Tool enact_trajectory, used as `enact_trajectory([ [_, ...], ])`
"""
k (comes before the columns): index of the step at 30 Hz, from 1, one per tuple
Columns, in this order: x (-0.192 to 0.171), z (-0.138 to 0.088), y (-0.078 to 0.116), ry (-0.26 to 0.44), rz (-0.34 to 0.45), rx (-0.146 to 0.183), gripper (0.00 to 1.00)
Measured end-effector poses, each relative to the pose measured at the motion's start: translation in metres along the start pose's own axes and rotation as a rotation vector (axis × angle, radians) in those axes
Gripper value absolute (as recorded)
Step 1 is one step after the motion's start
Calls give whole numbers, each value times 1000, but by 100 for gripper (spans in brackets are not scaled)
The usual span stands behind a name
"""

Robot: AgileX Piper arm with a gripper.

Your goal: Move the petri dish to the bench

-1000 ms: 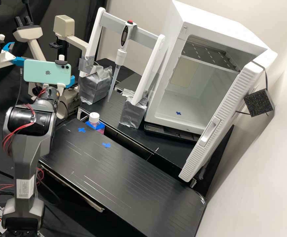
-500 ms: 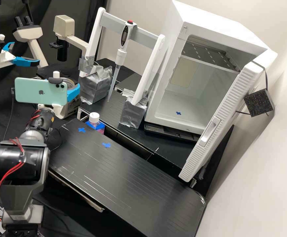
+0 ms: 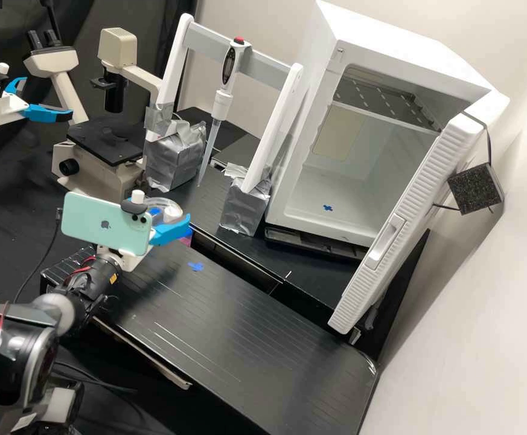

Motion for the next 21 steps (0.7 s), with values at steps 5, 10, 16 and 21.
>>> enact_trajectory([
  [5,-10,19,4,-61,31,26,0],
  [10,-19,31,8,-114,71,56,0],
  [16,-22,36,13,-131,96,49,0],
  [21,-19,41,11,-157,81,34,0],
])
